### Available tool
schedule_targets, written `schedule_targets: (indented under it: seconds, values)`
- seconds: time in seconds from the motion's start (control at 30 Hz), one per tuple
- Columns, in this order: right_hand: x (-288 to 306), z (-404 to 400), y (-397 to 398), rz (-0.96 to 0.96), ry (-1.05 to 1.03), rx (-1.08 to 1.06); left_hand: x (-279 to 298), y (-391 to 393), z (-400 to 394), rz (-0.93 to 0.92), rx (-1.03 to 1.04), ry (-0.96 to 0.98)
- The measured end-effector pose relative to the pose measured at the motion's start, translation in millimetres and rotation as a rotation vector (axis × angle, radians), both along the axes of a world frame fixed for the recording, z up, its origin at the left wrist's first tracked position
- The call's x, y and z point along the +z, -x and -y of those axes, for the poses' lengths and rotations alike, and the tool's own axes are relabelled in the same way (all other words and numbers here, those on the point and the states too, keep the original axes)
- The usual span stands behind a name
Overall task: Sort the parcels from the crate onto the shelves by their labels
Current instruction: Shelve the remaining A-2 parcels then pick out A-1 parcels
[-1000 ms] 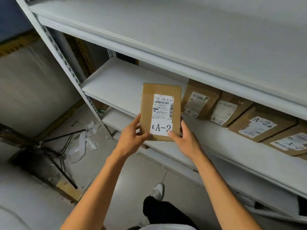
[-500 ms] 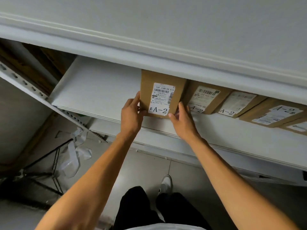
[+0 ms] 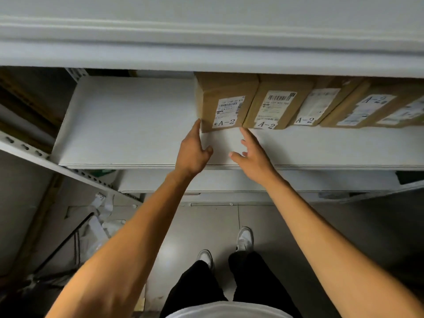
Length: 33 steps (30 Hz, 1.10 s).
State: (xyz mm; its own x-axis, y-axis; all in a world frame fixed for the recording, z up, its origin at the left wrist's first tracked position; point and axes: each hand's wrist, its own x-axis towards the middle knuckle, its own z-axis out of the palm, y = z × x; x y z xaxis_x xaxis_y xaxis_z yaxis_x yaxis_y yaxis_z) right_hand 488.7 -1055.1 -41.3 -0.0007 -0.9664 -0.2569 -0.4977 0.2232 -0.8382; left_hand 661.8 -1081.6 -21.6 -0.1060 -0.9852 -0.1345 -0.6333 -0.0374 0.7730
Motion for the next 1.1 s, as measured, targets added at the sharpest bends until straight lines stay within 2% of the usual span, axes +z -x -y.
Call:
schedule_targets:
  seconds: [0.13,0.2,0.3,0.43,0.53,0.6,0.7,0.8,1.1]
  values:
    - [9,-41,18,-0.160,-0.065,-0.002,3,0,-25,0.154,-0.157,-0.093]
    - [15,-64,35,-0.236,-0.107,-0.003,9,1,-27,0.189,-0.150,-0.087]
    - [28,-91,61,-0.284,-0.118,-0.014,29,3,-17,0.066,-0.061,-0.063]
    - [45,-120,96,-0.313,-0.102,-0.089,49,15,2,-0.002,-0.085,-0.058]
    - [51,-143,121,-0.338,-0.101,-0.132,42,28,0,0.085,0.010,-0.114]
    - [54,-157,138,-0.349,-0.111,-0.157,33,47,-16,0.205,-0.007,-0.173]
    - [59,-177,164,-0.412,-0.130,-0.189,22,100,-56,0.466,-0.312,-0.179]
    - [63,-202,195,-0.480,-0.153,-0.232,25,169,-96,0.610,-0.636,-0.086]
    - [81,-340,318,-0.624,-0.243,-0.579,64,391,-206,0.657,-1.165,0.314]
